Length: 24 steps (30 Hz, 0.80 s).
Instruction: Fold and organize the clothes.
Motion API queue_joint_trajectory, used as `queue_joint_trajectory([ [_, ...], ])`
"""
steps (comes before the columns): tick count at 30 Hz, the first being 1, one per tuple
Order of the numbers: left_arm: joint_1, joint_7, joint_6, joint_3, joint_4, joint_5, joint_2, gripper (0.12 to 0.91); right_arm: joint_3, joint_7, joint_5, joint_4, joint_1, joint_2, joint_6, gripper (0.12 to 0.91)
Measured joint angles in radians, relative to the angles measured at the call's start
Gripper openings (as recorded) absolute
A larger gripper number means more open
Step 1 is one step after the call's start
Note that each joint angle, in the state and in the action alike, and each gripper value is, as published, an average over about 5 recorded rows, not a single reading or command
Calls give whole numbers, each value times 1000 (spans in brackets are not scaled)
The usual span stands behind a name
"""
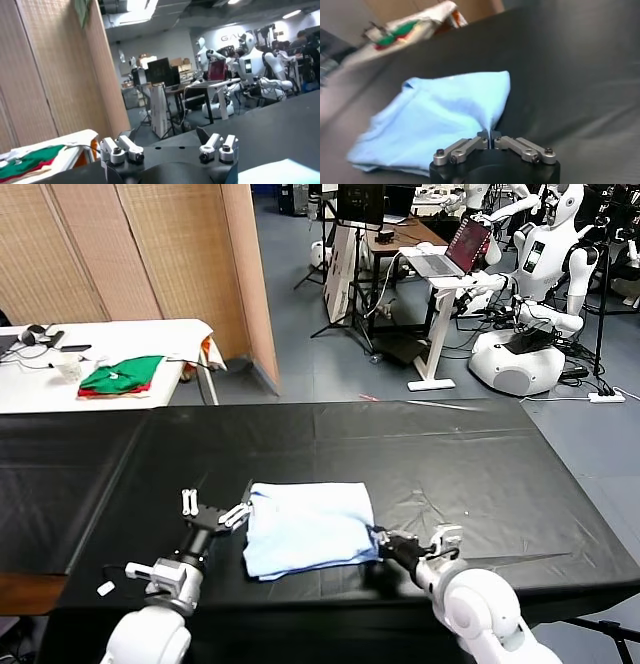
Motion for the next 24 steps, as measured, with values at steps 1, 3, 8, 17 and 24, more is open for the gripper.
queue_joint_trajectory([
  [1, 3, -3, -1, 0, 0, -3, -1, 907, 9, -3, -4, 6, -4, -6, 0, 241],
  [3, 9, -11, -2, 2, 0, -13, -3, 907, 24, -8, -15, 20, -13, -17, 0, 339],
  [8, 20, -34, 5, 8, -7, -76, -1, 907, 59, -5, -44, 70, -44, -41, 0, 658],
  [17, 57, -78, 32, 14, -41, -200, 28, 907, 118, -12, -157, 183, -125, -66, 0, 905],
  [24, 120, -158, 100, 4, -98, -305, 61, 907, 140, 6, -319, 228, -231, -47, 140, 907],
])
